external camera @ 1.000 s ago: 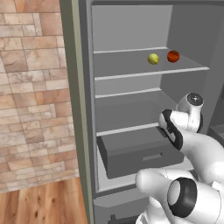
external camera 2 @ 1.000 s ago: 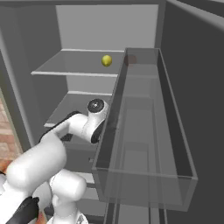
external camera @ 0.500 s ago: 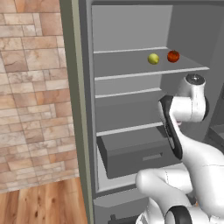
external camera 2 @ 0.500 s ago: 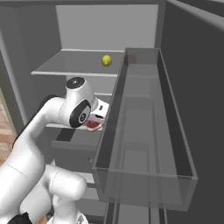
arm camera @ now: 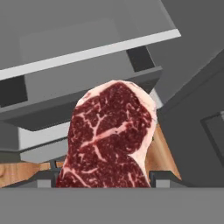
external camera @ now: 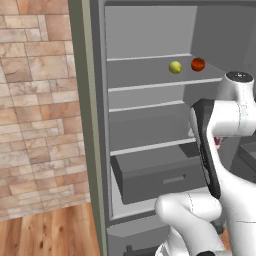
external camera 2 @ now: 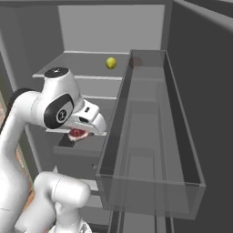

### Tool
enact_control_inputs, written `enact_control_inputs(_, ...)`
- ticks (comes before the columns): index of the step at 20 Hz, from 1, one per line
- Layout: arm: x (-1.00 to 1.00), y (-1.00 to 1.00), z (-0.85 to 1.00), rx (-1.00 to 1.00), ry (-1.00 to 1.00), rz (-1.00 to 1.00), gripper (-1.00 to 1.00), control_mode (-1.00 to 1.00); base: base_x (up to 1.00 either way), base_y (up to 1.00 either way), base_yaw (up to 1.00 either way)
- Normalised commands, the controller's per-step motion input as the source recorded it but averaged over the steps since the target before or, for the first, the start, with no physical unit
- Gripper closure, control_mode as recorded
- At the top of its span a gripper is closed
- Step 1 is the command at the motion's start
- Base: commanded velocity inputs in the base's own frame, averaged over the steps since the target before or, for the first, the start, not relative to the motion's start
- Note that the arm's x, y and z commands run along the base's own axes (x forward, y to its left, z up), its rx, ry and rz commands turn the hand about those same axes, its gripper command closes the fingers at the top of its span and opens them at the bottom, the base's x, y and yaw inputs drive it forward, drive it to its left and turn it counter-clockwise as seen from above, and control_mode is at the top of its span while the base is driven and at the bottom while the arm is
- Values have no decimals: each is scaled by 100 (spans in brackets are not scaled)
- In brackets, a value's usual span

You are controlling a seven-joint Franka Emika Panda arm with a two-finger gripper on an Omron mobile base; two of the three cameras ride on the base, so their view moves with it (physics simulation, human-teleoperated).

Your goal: Gather the tomato and lemon from the fridge and place them on a tray on the dining counter. Then gather the steaks from the fridge and place them on the other tray.

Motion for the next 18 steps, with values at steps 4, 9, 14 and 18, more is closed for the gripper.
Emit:
enact_control_inputs(4,-98,27,29,2,1,0,100,-100,0,0,0)
enact_control_inputs(9,-76,23,36,0,4,0,100,-100,0,0,0)
enact_control_inputs(14,-38,2,9,0,2,0,100,-100,0,0,0)
enact_control_inputs(18,-6,1,0,0,0,0,100,-100,0,0,0)
